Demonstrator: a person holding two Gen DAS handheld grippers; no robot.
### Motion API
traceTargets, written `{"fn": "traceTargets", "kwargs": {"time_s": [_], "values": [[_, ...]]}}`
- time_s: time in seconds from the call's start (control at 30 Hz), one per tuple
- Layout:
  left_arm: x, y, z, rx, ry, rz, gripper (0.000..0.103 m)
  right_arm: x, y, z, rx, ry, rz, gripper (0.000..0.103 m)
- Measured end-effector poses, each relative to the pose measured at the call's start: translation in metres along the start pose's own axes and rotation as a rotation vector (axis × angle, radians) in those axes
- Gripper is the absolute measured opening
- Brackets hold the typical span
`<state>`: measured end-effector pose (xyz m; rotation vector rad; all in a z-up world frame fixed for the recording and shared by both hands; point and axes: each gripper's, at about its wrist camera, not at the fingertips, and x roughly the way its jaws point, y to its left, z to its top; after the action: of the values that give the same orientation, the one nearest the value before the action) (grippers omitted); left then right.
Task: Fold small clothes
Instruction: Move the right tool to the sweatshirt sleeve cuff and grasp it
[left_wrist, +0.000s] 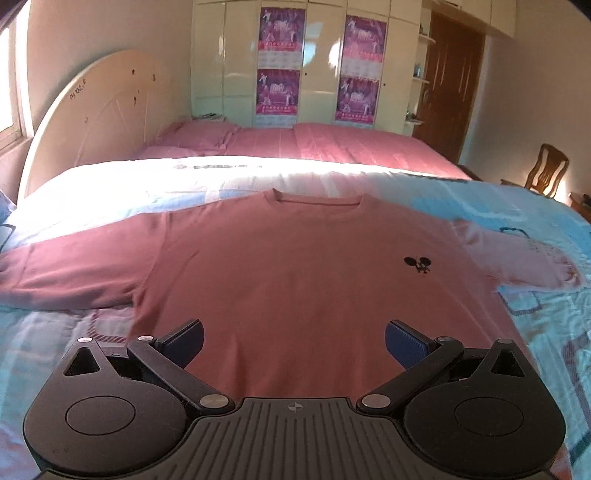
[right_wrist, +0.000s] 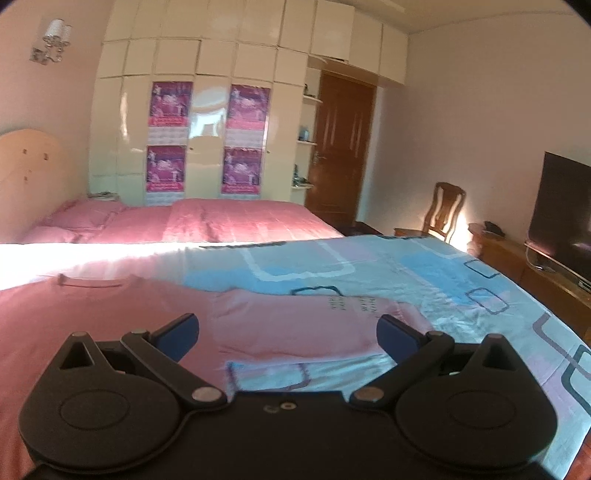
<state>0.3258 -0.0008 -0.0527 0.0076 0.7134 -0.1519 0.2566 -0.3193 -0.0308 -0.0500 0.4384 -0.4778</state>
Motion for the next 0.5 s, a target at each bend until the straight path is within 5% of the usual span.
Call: {"fn": "traceTargets", "kwargs": {"time_s": [0.07,0.33,0.5], "values": [[0.013,-0.011,0.001,0.015,0.000,-0.020,0.102,0.018,-0.012,-0.003,0.014,0.015,-0.011,0.088],[0.047,-0.064,0.018,0.022,-0.078,0.124,0.102,0.114,-0.091,-0.017,0.149,0.117,-0.084,0.048],[0.078,-0.102,0.030,0.007,-0.052,0.130,0.102,0.173,-0.136,-0.031,0.216,0.176,-0.104,0.046]]}}
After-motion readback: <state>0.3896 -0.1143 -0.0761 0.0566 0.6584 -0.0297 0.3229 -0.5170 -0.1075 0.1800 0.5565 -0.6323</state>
